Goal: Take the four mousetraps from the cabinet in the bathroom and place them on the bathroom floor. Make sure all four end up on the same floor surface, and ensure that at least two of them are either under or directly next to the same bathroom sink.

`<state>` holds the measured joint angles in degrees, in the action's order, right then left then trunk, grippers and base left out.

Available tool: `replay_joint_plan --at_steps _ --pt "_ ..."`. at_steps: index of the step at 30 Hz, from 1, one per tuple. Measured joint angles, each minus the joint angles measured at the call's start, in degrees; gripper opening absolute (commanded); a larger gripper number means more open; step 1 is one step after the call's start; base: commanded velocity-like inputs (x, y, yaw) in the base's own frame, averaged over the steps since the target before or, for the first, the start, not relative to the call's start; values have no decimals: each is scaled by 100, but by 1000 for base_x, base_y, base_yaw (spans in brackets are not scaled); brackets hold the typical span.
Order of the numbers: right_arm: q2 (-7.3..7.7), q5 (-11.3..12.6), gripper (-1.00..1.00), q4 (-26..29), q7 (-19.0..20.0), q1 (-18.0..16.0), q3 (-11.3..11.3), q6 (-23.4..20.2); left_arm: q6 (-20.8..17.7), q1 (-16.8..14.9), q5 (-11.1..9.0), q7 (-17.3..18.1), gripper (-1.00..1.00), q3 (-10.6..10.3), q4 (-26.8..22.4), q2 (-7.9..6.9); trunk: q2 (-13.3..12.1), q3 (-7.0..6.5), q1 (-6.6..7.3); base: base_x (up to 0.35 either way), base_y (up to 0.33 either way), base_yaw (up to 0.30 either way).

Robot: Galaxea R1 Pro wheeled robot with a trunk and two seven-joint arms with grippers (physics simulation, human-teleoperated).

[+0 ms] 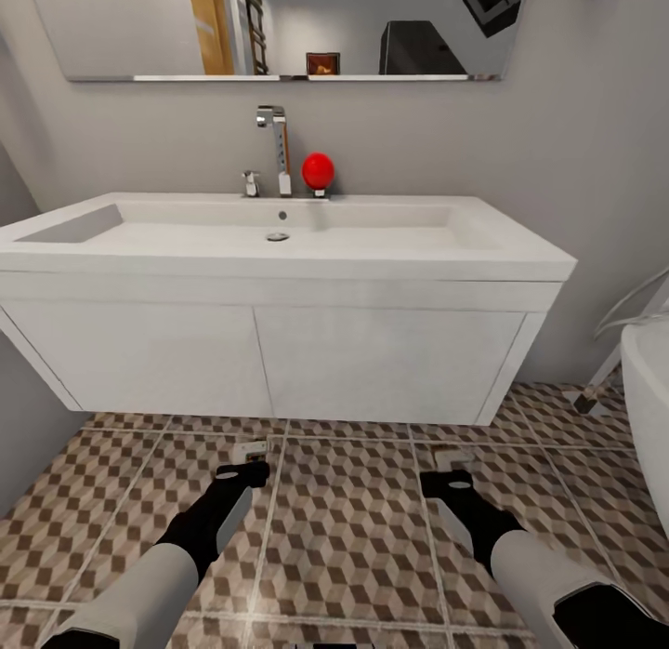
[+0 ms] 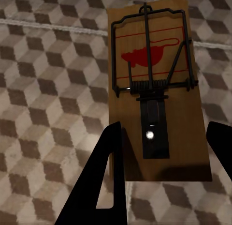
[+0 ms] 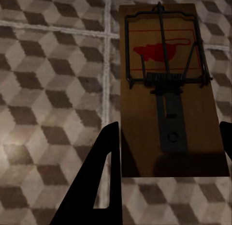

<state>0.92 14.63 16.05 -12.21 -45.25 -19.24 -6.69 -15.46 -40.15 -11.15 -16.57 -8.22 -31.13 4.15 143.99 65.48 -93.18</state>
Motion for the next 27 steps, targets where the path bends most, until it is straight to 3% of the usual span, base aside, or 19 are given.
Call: replay_joint_plan --at_steps 27 --pt "8 -6 -100 13 8 0 -22 157 -47 0 14 -14 -100 10 -126 4 36 599 -70 0 0 0"
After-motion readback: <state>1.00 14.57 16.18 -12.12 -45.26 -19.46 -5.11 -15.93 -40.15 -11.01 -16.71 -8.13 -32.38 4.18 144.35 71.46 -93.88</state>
